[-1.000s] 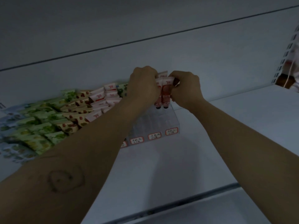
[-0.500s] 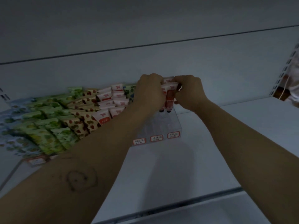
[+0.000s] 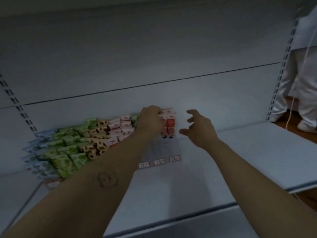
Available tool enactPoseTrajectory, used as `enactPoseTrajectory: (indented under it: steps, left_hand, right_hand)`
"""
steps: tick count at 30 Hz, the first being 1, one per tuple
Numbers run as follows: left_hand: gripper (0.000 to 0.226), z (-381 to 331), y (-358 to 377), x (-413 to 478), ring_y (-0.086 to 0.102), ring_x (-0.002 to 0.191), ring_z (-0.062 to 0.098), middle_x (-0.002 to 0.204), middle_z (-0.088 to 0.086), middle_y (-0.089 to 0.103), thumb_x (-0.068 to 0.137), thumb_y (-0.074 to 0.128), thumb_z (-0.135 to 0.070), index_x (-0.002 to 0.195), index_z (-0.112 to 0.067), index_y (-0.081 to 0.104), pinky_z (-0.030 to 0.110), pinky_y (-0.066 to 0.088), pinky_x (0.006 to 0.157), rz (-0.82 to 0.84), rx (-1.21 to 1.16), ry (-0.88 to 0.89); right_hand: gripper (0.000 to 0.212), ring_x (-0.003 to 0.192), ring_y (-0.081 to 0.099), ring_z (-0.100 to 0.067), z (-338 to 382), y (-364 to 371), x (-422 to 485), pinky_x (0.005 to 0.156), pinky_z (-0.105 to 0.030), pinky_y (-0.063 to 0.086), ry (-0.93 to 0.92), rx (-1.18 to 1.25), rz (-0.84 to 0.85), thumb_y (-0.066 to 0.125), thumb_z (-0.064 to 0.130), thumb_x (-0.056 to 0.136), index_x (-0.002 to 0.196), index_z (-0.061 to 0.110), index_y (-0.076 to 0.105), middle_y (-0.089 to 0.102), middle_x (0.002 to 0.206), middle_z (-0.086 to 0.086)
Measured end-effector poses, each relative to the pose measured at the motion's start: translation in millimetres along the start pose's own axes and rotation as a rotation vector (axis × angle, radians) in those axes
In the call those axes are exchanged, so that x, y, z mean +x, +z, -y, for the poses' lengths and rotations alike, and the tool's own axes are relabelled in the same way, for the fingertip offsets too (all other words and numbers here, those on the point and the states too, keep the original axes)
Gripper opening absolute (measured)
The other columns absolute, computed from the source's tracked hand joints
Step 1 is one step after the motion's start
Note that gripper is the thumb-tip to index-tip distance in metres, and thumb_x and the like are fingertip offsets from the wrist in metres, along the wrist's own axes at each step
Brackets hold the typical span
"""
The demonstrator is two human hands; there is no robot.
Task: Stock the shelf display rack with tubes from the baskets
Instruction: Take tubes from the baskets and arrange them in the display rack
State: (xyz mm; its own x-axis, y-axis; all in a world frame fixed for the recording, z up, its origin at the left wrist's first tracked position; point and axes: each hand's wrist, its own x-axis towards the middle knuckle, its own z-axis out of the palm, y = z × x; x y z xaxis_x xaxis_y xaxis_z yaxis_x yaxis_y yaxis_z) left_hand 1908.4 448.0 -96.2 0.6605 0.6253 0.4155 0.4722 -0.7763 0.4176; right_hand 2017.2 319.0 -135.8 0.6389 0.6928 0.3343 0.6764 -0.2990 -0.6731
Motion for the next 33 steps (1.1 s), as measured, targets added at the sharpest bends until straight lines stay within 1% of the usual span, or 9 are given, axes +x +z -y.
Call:
enactPoseTrajectory:
  steps: [3, 6, 10, 17, 20, 24, 26, 30, 33]
  left_hand:
    - [0.029, 0, -2, 0, 0.064, 0.087, 0.027, 0.103, 0.013, 0.066, 0.076, 0.071, -0.013, 0.105, -0.010, 0.069, 0.039, 0.058, 0.075, 0.073, 0.017, -0.069]
    - [0.040, -2, -4, -16, 0.062, 0.096, 0.028, 0.109, 0.012, 0.063, 0.080, 0.071, -0.021, 0.117, -0.012, 0.059, 0.040, 0.054, 0.080, 0.072, 0.058, -0.032]
    - [0.073, -4, -16, -69, 0.045, 0.123, 0.031, 0.138, 0.013, 0.044, 0.082, 0.069, -0.037, 0.142, -0.016, 0.035, 0.041, 0.043, 0.097, 0.106, 0.257, -0.007]
    - [0.056, -12, -38, -208, 0.048, 0.120, 0.023, 0.131, 0.000, 0.055, 0.087, 0.059, -0.053, 0.133, -0.023, 0.050, 0.035, 0.041, 0.097, 0.202, 0.275, 0.225]
    - [0.049, -8, -20, -260, 0.051, 0.113, 0.022, 0.123, 0.000, 0.058, 0.088, 0.059, -0.050, 0.129, -0.022, 0.055, 0.033, 0.042, 0.091, 0.309, 0.137, 0.352]
    - [0.050, 1, 35, -322, 0.047, 0.121, 0.018, 0.134, -0.004, 0.051, 0.093, 0.050, -0.053, 0.134, -0.024, 0.049, 0.034, 0.044, 0.095, 0.498, 0.068, 0.337]
    - [0.052, 9, 63, -344, 0.046, 0.123, 0.019, 0.138, -0.002, 0.048, 0.093, 0.049, -0.052, 0.137, -0.024, 0.046, 0.032, 0.041, 0.096, 0.583, 0.082, 0.277]
    - [0.051, 28, 113, -386, 0.048, 0.119, 0.022, 0.132, 0.003, 0.052, 0.092, 0.053, -0.050, 0.134, -0.021, 0.049, 0.032, 0.040, 0.093, 0.764, 0.147, 0.162]
    - [0.044, 40, 141, -410, 0.051, 0.111, 0.024, 0.123, 0.004, 0.055, 0.091, 0.054, -0.049, 0.123, -0.020, 0.053, 0.034, 0.042, 0.086, 0.880, 0.172, 0.085]
  right_hand:
    - [0.069, 0.109, 0.056, -0.018, 1, -23, -21, 0.093, -0.029, 0.045, -0.064, -0.131, 0.106, 0.076, 0.035, 0.079, 0.138, 0.023, 0.043, 0.057, 0.126, -0.004]
    - [0.069, 0.116, 0.053, -0.018, 8, -36, -46, 0.096, -0.031, 0.044, -0.110, -0.265, 0.174, 0.073, 0.042, 0.079, 0.138, 0.025, 0.043, 0.055, 0.129, -0.002]
    - [0.074, 0.120, 0.050, -0.019, 14, -47, -81, 0.097, -0.033, 0.043, -0.087, -0.312, 0.205, 0.072, 0.048, 0.078, 0.141, 0.026, 0.040, 0.053, 0.132, -0.002]
    - [0.068, 0.111, 0.055, -0.015, 21, -36, -176, 0.092, -0.030, 0.045, -0.094, -0.385, 0.320, 0.072, 0.053, 0.075, 0.134, 0.031, 0.047, 0.057, 0.126, 0.004]
    - [0.055, 0.113, 0.049, -0.015, 9, -31, -227, 0.094, -0.023, 0.035, -0.103, -0.388, 0.397, 0.073, 0.046, 0.077, 0.124, 0.023, 0.058, 0.056, 0.123, 0.002]
    - [0.033, 0.107, 0.053, -0.016, -9, -19, -277, 0.082, -0.022, 0.037, -0.201, -0.422, 0.266, 0.067, 0.038, 0.086, 0.113, 0.020, 0.064, 0.057, 0.115, 0.001]
    - [0.037, 0.102, 0.055, -0.014, -23, -7, -290, 0.080, -0.024, 0.040, -0.093, -0.435, 0.422, 0.065, 0.043, 0.085, 0.117, 0.024, 0.061, 0.057, 0.116, 0.005]
    - [0.051, 0.112, 0.052, -0.023, -69, 35, -313, 0.088, -0.033, 0.045, 0.078, -0.687, 0.877, 0.064, 0.041, 0.086, 0.131, 0.021, 0.049, 0.054, 0.126, -0.003]
    - [0.039, 0.100, 0.055, -0.026, -103, 68, -332, 0.079, -0.035, 0.048, 0.157, -0.714, 1.037, 0.063, 0.034, 0.088, 0.121, 0.017, 0.053, 0.058, 0.117, -0.008]
